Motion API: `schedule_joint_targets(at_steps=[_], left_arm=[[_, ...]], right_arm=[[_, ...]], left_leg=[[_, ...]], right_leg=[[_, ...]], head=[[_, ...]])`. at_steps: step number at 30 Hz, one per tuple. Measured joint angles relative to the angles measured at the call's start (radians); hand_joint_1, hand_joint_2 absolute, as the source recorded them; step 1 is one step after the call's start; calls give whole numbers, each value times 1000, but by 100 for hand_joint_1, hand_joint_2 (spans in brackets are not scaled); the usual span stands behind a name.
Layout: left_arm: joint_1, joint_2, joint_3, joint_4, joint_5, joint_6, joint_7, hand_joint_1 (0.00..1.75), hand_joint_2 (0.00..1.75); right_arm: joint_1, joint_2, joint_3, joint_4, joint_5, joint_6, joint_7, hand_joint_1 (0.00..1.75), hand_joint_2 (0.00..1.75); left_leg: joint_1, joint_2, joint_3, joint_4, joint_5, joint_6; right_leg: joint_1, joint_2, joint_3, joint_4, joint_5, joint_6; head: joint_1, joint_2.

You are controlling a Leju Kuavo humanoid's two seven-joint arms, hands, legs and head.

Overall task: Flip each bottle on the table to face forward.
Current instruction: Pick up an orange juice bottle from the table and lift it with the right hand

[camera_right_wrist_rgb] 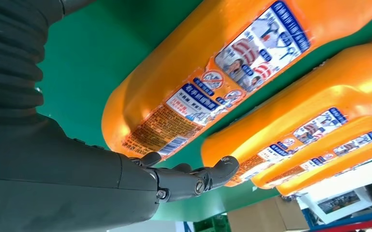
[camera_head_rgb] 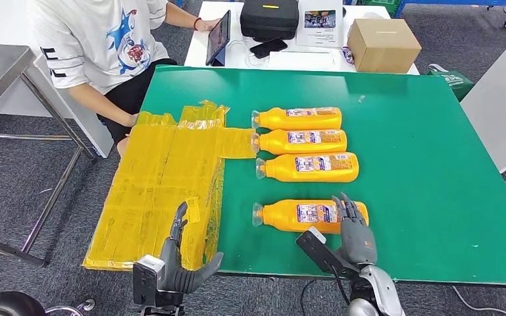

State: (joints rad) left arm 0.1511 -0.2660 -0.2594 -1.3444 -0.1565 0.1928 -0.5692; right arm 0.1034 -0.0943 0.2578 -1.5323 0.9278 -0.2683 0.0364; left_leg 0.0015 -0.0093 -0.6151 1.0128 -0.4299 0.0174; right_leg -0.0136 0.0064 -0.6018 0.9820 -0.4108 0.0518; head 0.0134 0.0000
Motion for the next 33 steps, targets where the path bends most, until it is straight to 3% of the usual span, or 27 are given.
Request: schedule_joint_targets(at_steps=[12, 33], left_arm=[[-18, -2, 4, 34, 8, -22, 0, 0, 175], [-49, -4, 3, 79, 18, -42, 3, 0, 175]], right_arm=[[-54, -34, 1, 57, 94, 38, 6, 0, 175], [-214, -38, 10, 271, 59, 113, 4, 0, 175]], left_leg=[[0, 0, 0, 0, 0, 0], [0, 0, 3, 0, 0, 0]], right_leg=[[0, 0, 0, 0, 0, 0], [0, 0, 3, 0, 0, 0]], head=[[0, 0], [0, 0]])
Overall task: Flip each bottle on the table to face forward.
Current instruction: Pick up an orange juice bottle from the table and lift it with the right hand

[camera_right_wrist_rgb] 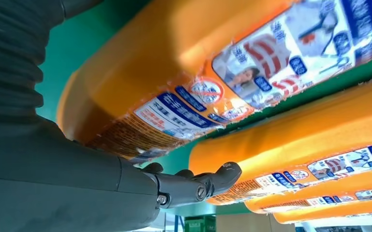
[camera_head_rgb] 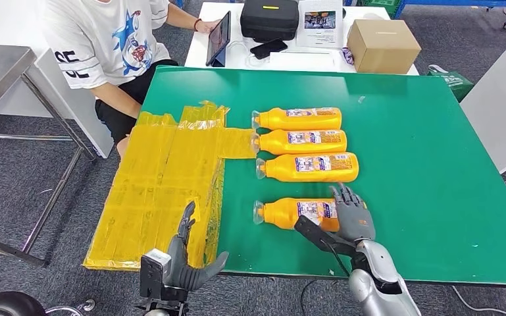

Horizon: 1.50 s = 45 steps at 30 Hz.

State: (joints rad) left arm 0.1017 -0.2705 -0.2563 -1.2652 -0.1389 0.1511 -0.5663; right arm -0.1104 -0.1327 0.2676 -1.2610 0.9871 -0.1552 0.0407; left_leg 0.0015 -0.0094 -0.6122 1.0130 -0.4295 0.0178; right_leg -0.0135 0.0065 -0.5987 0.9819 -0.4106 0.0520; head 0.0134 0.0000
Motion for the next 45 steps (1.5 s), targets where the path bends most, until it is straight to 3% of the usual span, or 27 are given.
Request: schedule_joint_targets(at_steps=[21, 26, 34, 35, 38, 39, 40, 45], left_arm=[[-20, 0, -1, 42, 2, -9, 0, 0, 175], [-35, -4, 0, 62, 7, -20, -5, 0, 175], [-47, -6, 1, 90, 14, -26, -13, 0, 175], [-48, -6, 1, 92, 14, -26, -13, 0, 175], [-51, -6, 1, 98, 14, -26, -13, 0, 175], [-52, -6, 1, 100, 14, -26, -13, 0, 175], [-53, -7, 1, 101, 14, -26, -14, 0, 175], [-57, -10, 3, 113, 23, -31, -24, 0, 175]], right_arm=[[-101, -28, 29, 93, -82, 115, 6, 0, 175], [-148, -54, 53, 133, -135, 186, 22, 14, 175], [-180, -83, 76, 171, -160, 210, 23, 14, 175], [-181, -85, 77, 173, -161, 210, 24, 25, 175], [-183, -90, 81, 178, -161, 210, 25, 138, 175], [-184, -92, 82, 179, -162, 212, 25, 168, 175], [-186, -94, 83, 180, -164, 216, 27, 175, 175], [-206, -125, 109, 180, -211, 271, 29, 175, 175]], left_leg=[[0, 2, 9, 0, 0, 0], [0, 2, 16, 0, -3, 0], [0, 3, 20, 0, -3, 1], [0, 3, 20, 0, -3, 1], [0, 4, 20, 0, -3, 1], [0, 4, 20, 0, -3, 1], [0, 4, 20, 0, -3, 1], [0, 4, 22, 0, -3, 1]], right_leg=[[0, 1, 8, 0, 0, 0], [0, 2, 6, -2, -1, -1], [0, 2, 15, -2, 0, -1], [0, 2, 18, -2, 0, -1], [0, 3, 18, -2, 0, -1], [0, 3, 18, -2, 0, -1], [1, 3, 18, -2, 0, -1], [1, 3, 16, -2, 0, -1]], head=[[0, 0], [0, 0], [0, 0], [0, 0], [0, 0], [0, 0], [0, 0], [0, 0]])
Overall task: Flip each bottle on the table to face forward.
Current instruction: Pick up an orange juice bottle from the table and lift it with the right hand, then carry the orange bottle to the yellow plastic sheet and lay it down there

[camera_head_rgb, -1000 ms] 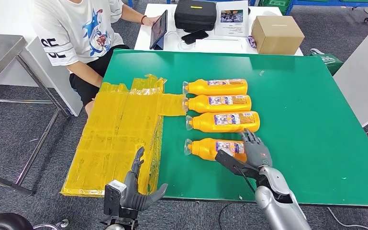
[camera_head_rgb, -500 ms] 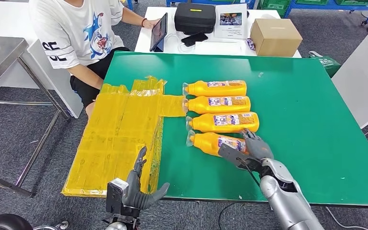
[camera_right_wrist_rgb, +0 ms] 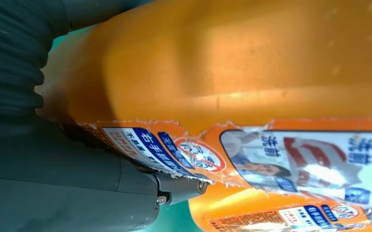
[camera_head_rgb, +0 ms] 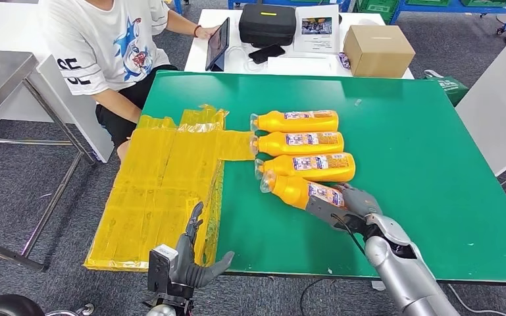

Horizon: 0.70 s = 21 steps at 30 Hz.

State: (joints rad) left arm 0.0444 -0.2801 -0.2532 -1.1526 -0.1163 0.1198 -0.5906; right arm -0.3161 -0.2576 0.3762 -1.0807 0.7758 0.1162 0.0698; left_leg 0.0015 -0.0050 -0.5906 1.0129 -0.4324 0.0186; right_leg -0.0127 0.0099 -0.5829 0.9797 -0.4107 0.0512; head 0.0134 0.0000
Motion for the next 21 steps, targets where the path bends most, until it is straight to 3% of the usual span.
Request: schedule_joint_targets(at_steps=[10, 21], left_arm=[[-13, -4, 7, 27, 16, -13, -15, 0, 175], [-15, -4, 8, 34, 17, -15, -17, 0, 175]], right_arm=[[-7, -77, 65, -21, -97, 44, -1, 175, 175], [4, -98, 82, -40, -103, 42, -1, 175, 175]], left_leg=[[0, -3, 0, 0, 0, 0], [0, -3, 0, 0, 0, 0]], right_leg=[[0, 0, 4, 0, -1, 1], [0, 0, 4, 0, -1, 1]], head=[[0, 0], [0, 0]])
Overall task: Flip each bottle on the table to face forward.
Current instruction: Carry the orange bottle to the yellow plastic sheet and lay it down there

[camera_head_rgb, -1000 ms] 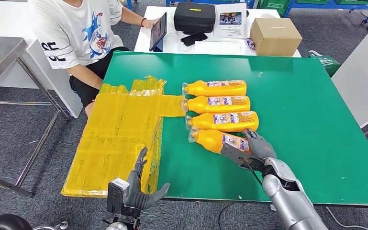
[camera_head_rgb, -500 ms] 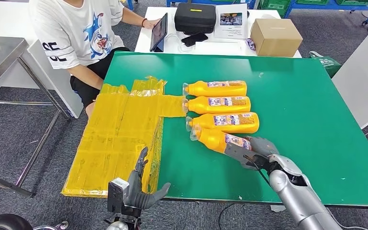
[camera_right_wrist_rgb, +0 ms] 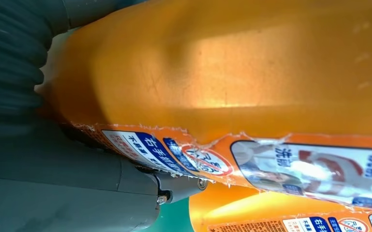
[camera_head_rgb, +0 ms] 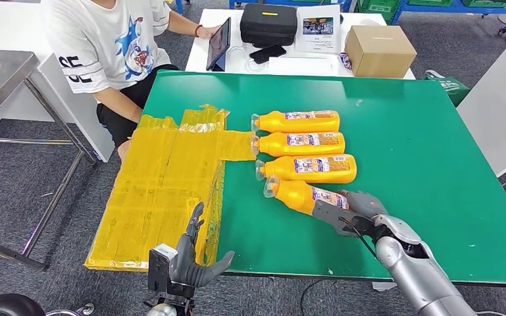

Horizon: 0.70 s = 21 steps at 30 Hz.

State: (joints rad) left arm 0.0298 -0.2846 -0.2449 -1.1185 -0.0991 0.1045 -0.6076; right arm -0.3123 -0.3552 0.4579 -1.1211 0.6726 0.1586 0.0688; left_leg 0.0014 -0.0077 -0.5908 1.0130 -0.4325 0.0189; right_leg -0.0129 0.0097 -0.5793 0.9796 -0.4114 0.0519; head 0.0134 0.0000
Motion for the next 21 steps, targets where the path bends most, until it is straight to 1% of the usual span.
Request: schedule_joint_targets(at_steps=[2, 5, 7, 10, 12, 13, 16, 17, 18, 21], left_arm=[[0, 0, 0, 0, 2, 0, -1, 0, 175], [1, 0, 1, 1, 6, 2, -3, 0, 175], [2, 0, 1, 0, 11, 6, -4, 0, 175], [8, 0, 1, -10, 14, 16, -4, 0, 175], [13, 0, 0, -20, 18, 25, -3, 0, 175], [17, 0, -1, -27, 24, 28, -4, 0, 175], [23, 3, -14, -54, 58, 27, -3, 0, 175], [23, 5, -21, -65, 69, 23, 1, 0, 175], [22, 6, -28, -76, 80, 19, 7, 0, 175], [21, 12, -46, -105, 102, 9, 18, 0, 175]], right_arm=[[4, 0, 0, -3, -10, -14, -7, 175, 175], [25, 10, -7, -19, -35, -77, -41, 175, 175], [51, 31, -22, -38, -42, -141, -71, 175, 175], [99, 85, -52, -74, -31, -255, -131, 175, 175], [132, 137, -78, -106, -38, -362, -206, 175, 175], [150, 171, -98, -131, -67, -448, -279, 175, 175], [195, 291, -175, -237, -188, -743, -546, 175, 175], [205, 323, -194, -274, -205, -800, -595, 175, 175], [216, 349, -207, -306, -211, -832, -619, 175, 175], [244, 397, -233, -359, -228, -851, -645, 175, 175]], left_leg=[[0, 0, 0, 0, 0, 0], [0, 0, -1, 0, 0, 0], [0, 0, -3, 0, 0, 0], [0, 1, -7, 0, 0, 0], [1, 1, -10, 0, 1, 0], [1, 0, -13, 0, 2, -1], [2, -1, -18, 0, 4, -2], [2, -1, -18, 0, 4, -2], [2, -1, -18, 0, 4, -3], [2, -2, -19, 0, 3, -3]], right_leg=[[0, 0, 0, 0, 0, 0], [0, 0, 0, 0, 0, 0], [0, 0, -1, 0, 0, 0], [0, 0, -5, 1, 1, 0], [1, 0, -9, 2, 1, 0], [1, -1, -11, 3, 1, -1], [2, -1, -16, 4, 1, -1], [2, -1, -17, 4, 0, -1], [2, -1, -17, 4, 0, -1], [2, -1, -17, 3, 0, -1]], head=[[0, 0], [0, 0], [0, 0], [0, 0], [0, 0], [0, 0], [0, 0], [0, 0], [0, 0], [0, 0]])
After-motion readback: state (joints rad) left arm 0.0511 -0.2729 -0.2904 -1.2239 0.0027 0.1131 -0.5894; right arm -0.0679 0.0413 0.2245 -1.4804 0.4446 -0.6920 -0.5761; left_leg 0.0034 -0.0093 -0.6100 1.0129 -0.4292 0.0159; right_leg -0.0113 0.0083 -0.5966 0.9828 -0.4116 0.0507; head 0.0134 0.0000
